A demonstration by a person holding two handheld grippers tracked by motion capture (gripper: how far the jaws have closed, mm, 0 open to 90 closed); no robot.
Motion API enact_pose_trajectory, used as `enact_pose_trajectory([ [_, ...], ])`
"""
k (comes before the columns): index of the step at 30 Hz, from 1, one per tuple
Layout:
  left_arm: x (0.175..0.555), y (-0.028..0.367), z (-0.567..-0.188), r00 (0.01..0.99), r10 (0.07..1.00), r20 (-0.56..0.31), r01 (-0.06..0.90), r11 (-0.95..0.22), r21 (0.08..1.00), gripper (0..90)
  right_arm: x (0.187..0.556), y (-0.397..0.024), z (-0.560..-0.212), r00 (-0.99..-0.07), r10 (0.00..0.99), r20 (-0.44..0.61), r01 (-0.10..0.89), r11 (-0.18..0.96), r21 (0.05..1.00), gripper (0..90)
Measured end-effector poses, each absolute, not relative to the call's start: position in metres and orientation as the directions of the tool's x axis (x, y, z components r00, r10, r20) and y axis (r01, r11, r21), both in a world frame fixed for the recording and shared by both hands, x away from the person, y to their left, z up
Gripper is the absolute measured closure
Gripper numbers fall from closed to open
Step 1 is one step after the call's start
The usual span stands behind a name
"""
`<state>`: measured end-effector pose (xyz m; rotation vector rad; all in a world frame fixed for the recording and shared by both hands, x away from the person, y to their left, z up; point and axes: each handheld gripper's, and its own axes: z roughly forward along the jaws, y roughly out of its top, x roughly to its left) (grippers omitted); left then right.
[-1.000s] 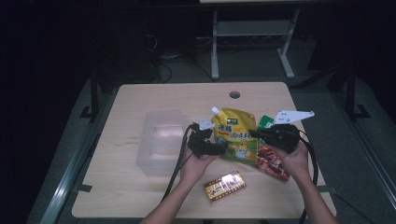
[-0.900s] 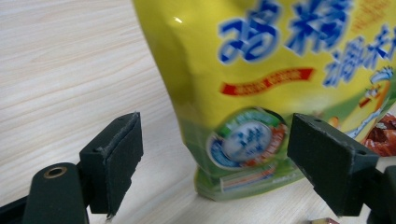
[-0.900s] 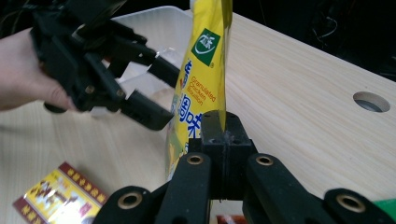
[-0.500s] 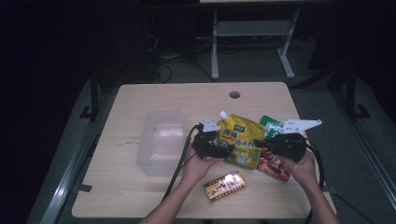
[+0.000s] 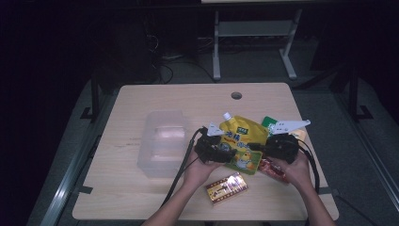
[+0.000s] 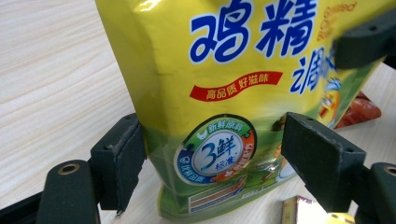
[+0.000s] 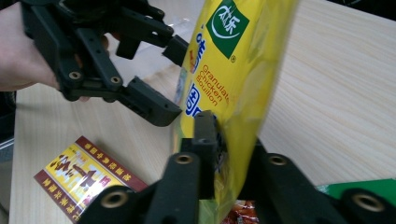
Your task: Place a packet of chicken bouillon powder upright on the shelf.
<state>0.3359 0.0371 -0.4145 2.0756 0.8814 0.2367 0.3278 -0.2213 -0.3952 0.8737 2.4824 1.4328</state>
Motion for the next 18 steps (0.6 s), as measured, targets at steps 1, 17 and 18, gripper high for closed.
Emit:
enact_pose_trajectory([
  [1,0.336,0.037,-0.414,0.734,0.664,-0.141,0.504,-0.394,0.769,22.8,0.328,-0.221,-0.395,-0.82,0.55,0.158,0.411,0.376,0.83,87.3],
  [17,0.315,0.052,-0.405,0.757,0.645,-0.105,0.458,-0.409,0.789,22.7,0.332,-0.217,-0.382,-0.8,0.569,0.187,0.439,0.344,0.83,89.8],
  [18,0.312,0.051,-0.405,0.759,0.641,-0.116,0.459,-0.4,0.794,22.7,0.332,-0.216,-0.381,-0.801,0.566,0.192,0.441,0.343,0.829,89.8],
])
